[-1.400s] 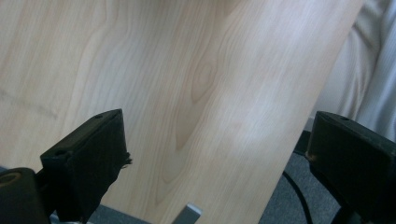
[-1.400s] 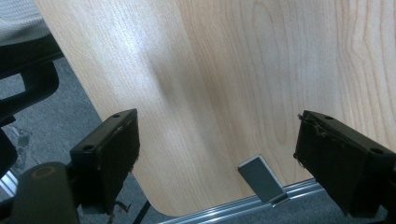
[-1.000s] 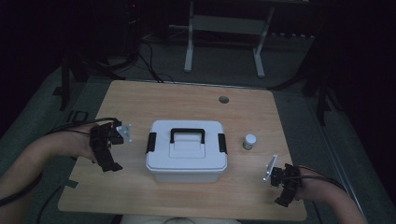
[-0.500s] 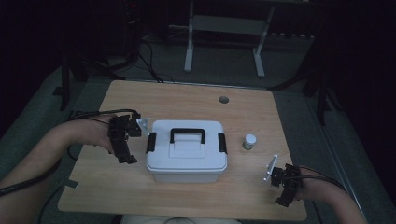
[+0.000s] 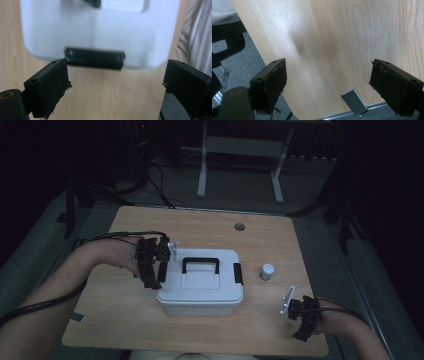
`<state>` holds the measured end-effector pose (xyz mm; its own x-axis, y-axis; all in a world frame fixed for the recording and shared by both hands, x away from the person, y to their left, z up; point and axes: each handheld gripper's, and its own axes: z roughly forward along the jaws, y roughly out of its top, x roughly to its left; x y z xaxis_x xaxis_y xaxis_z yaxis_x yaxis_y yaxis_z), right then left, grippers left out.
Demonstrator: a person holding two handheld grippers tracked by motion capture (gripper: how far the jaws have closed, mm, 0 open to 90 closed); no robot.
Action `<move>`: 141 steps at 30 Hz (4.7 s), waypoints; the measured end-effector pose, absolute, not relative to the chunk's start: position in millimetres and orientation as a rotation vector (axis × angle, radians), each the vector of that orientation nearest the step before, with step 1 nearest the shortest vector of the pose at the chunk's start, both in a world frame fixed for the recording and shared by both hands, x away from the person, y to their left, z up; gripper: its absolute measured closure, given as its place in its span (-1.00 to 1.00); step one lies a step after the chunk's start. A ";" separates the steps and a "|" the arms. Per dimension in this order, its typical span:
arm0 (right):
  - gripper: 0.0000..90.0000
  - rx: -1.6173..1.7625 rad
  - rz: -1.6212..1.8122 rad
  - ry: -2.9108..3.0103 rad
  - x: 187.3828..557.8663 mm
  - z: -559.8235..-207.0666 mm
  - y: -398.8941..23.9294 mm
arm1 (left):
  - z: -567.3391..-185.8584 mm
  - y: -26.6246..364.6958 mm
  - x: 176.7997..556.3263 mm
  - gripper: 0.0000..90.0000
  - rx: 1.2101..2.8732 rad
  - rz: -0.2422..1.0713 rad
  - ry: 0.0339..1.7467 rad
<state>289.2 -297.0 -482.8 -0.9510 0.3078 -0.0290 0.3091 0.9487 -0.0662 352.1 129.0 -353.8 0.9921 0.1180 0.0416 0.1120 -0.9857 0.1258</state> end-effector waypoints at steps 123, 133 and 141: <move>-0.75 0.465 -0.031 3.079 291.8 -462.9 -277.0 | -305.3 115.6 370.5 0.86 2.998 0.039 0.101; -0.75 0.461 -0.036 3.090 293.3 -461.8 -271.9 | -305.4 153.0 366.9 0.86 2.966 0.050 0.199; -0.75 0.441 -0.036 3.096 293.9 -463.2 -269.7 | -305.4 186.0 361.2 0.86 2.949 0.050 0.284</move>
<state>293.9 -269.7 -463.2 -0.9602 0.2788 -0.0176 0.2791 0.9600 -0.0209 361.2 186.0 -305.4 0.9812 0.1924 0.0162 0.1865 -0.9659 0.1798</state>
